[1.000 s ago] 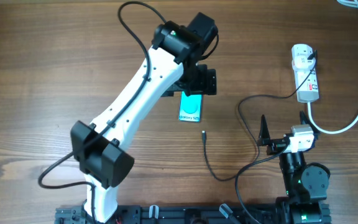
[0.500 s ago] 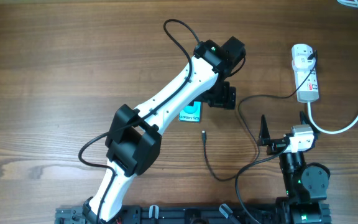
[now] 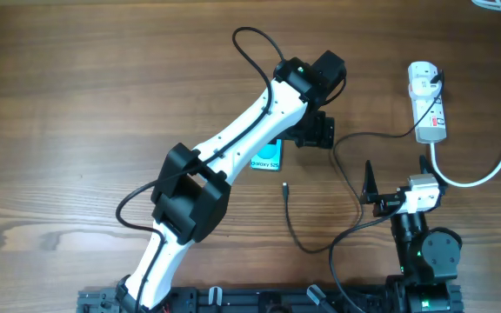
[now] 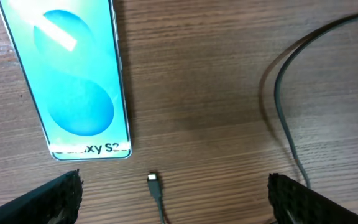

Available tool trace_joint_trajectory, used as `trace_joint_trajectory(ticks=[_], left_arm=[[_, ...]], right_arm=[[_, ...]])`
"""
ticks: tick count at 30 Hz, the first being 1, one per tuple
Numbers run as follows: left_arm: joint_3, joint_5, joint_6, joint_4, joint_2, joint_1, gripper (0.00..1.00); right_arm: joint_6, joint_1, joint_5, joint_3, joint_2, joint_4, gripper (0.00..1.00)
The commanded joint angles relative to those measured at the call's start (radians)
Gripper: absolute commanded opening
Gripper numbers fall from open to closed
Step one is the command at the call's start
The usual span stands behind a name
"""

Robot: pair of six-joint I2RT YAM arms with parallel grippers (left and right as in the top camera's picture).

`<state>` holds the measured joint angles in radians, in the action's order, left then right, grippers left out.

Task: Plug charger to phone and switch on socket
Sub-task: 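Lower the open left gripper over the phone's top edge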

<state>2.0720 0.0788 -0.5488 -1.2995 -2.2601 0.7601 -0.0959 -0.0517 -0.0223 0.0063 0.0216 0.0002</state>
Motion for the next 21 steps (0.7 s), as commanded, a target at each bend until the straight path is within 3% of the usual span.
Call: trace_joint_trajectory(ticks=[1,11,15,21], left_arm=[[-0.011,-0.01,-0.037,0.009,-0.013,0.002,1.0],[-0.061,-0.034,-0.089,0.052,-0.013,0.002,1.0],[-0.094,-0.139,-0.087,0.051,-0.013,0.001,1.0],[-0.105,-0.19,-0.027,0.056,-0.013,-0.021,1.0]], right_arm=[[-0.009,-0.003,-0.01,-0.001,-0.004,0.003,1.0],[-0.008,-0.003,-0.01,-0.001,-0.004,0.003,1.0],[-0.009,-0.003,-0.01,-0.001,-0.004,0.003,1.0],[-0.009,-0.003,-0.01,-0.001,-0.004,0.003,1.0]])
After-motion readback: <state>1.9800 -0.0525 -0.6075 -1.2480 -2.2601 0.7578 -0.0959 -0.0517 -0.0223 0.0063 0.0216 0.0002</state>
